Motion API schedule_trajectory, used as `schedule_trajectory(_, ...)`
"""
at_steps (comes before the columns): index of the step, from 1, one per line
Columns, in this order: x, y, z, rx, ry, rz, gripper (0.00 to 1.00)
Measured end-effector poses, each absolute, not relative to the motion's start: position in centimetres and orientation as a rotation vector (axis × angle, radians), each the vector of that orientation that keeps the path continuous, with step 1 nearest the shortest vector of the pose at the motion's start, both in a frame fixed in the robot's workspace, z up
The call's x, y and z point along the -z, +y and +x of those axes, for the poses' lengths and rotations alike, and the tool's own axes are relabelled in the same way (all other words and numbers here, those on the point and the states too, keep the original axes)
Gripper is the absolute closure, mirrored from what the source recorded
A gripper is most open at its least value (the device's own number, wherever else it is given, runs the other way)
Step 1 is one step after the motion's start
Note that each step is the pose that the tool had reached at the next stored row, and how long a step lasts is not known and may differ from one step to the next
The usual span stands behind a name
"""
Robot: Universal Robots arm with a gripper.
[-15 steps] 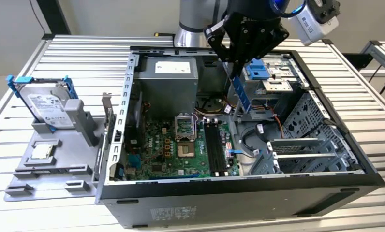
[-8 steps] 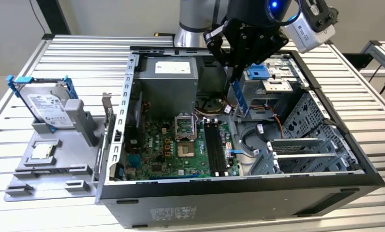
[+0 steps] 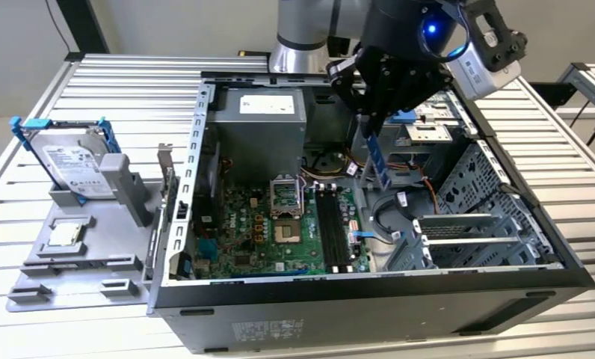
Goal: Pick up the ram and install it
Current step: 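Insert the ram into the slot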
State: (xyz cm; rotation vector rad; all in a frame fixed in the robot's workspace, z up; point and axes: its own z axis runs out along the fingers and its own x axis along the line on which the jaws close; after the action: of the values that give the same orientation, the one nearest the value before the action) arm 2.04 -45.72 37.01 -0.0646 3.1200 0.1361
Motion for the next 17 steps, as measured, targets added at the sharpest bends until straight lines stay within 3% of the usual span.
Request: schedule_trajectory(17,-34.1,-45.9,2.6,-0.121,3.115,-0.041,1.00)
